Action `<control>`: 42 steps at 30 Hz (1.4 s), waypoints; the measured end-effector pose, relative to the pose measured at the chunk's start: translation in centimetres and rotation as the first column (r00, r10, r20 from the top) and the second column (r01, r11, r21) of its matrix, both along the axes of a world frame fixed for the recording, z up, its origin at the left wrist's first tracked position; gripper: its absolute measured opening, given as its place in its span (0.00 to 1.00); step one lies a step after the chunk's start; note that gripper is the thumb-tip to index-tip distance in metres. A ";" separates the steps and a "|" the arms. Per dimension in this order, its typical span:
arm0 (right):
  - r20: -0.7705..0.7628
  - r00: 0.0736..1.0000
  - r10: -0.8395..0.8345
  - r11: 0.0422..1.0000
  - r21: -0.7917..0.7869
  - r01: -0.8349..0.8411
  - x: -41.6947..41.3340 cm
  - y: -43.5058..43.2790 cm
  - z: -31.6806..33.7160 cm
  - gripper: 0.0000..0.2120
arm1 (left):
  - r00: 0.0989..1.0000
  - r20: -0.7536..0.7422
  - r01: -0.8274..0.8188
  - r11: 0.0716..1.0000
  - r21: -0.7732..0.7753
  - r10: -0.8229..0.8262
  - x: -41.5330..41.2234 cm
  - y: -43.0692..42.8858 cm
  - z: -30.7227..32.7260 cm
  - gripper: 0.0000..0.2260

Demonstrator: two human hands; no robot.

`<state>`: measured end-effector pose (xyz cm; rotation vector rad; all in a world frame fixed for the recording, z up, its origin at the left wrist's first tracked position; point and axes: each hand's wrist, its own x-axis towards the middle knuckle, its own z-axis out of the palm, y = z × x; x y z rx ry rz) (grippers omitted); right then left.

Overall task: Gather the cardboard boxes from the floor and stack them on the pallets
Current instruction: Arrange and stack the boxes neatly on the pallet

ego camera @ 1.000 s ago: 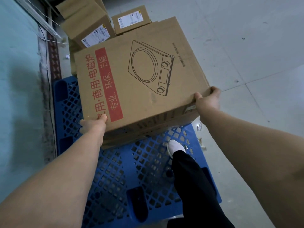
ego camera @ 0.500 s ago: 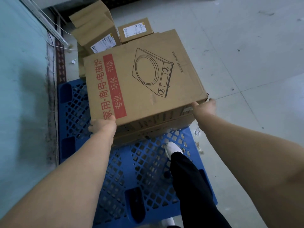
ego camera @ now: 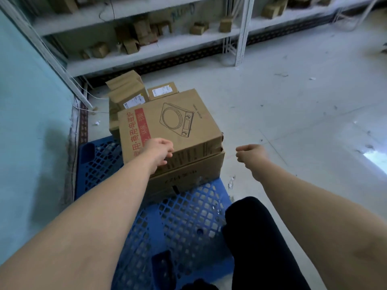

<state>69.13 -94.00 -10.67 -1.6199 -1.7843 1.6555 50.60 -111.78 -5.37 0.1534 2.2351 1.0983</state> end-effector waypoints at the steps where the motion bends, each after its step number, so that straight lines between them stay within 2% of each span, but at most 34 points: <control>1: 0.008 1.000 0.001 1.000 0.002 -0.001 1.1 0.3 0.5 0.07 | 1.000 0.001 0.014 1.000 0.024 -0.014 0.9 0.4 1.0 0.05; 5: 0.002 1.000 -0.001 1.000 0.009 0.001 4.3 3.1 2.0 0.07 | 0.998 0.055 -0.013 0.992 0.124 0.007 4.1 3.3 3.3 0.07; 9: -0.002 0.999 0.032 0.999 0.018 -0.032 6.5 8.5 3.2 0.09 | 0.993 0.110 -0.051 0.991 0.121 0.038 5.9 8.8 2.8 0.06; 12: 0.017 0.994 0.106 0.994 0.023 -0.106 7.1 15.3 3.4 0.11 | 0.991 0.113 -0.079 0.991 0.108 0.067 7.0 15.6 1.5 0.05; 17: 0.006 0.982 0.191 0.982 -0.007 -0.191 8.2 28.5 3.7 0.07 | 0.980 0.153 -0.140 0.987 0.076 0.127 11.0 29.6 -0.5 0.05; 20: 0.022 0.965 0.261 0.965 -0.002 -0.261 8.6 34.7 4.8 0.08 | 0.976 0.191 -0.120 0.989 0.091 0.101 13.6 36.9 0.2 0.05; 24: -0.014 0.945 0.327 0.945 0.002 -0.327 6.4 40.2 5.6 0.10 | 0.982 0.169 -0.098 0.993 0.065 0.086 14.3 42.0 2.0 0.06; 27: -0.047 0.920 0.389 0.921 -0.005 -0.390 3.6 42.4 5.7 0.10 | 0.985 0.124 -0.127 0.992 0.023 0.123 12.3 43.4 2.3 0.07; 33: -0.014 0.839 0.544 0.838 -0.032 -0.544 -4.0 46.2 5.1 0.09 | 0.969 0.113 -0.217 0.976 -0.028 0.219 5.6 45.2 1.6 0.08; 37: 0.011 0.792 0.611 0.791 0.036 -0.611 -11.8 50.8 5.6 0.08 | 0.945 0.104 -0.310 0.950 -0.034 0.312 -1.0 48.0 -0.1 0.07; 42: 0.026 0.743 0.669 0.741 0.059 -0.669 -23.5 55.5 6.6 0.09 | 0.899 0.238 -0.380 0.925 0.006 0.368 -9.8 52.4 -1.1 0.04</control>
